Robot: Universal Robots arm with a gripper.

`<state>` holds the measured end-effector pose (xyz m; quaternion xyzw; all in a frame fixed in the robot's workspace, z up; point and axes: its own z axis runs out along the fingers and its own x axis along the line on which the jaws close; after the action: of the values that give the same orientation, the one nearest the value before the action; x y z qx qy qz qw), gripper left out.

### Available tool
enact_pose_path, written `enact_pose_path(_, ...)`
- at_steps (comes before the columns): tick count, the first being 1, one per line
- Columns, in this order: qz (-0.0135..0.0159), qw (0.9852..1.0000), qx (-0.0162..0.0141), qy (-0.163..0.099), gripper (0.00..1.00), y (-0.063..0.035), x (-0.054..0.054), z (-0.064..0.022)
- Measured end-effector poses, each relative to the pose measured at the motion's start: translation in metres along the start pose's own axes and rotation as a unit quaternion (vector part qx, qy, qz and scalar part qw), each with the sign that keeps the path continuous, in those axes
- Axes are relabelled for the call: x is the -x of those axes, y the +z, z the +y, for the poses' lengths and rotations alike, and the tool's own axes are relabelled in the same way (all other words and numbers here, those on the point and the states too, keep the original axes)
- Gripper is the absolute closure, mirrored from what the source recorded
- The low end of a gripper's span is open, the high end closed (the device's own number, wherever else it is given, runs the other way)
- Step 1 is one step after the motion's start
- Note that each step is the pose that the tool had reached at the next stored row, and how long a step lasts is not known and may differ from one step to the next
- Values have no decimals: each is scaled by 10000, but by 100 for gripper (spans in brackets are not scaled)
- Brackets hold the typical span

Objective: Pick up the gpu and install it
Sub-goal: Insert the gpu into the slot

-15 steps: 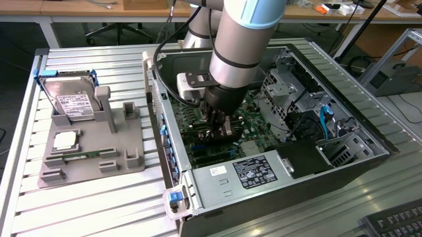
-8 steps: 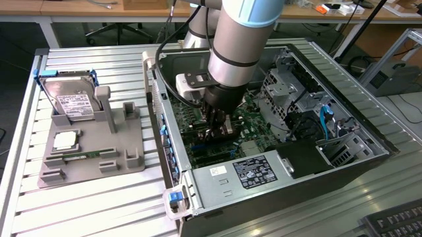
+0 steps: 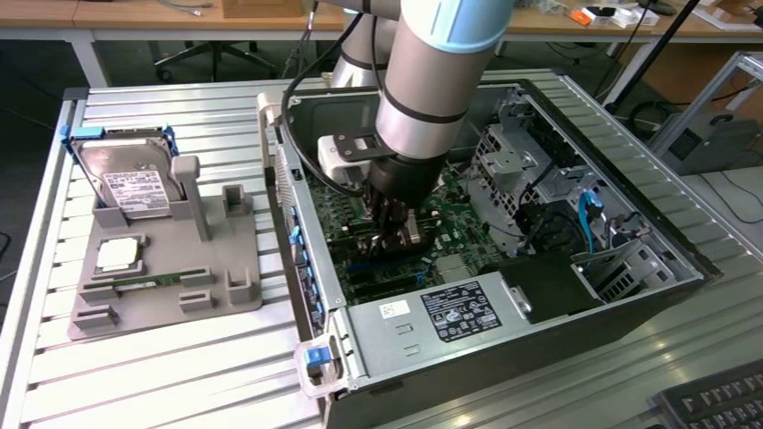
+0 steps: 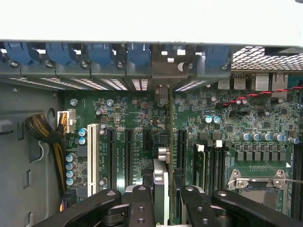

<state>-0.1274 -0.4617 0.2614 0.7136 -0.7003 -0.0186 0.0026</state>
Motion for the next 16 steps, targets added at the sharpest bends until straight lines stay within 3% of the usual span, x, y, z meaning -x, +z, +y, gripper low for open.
enact_pose_path(16,-13,10000,2,-1,73,52,3,-2)
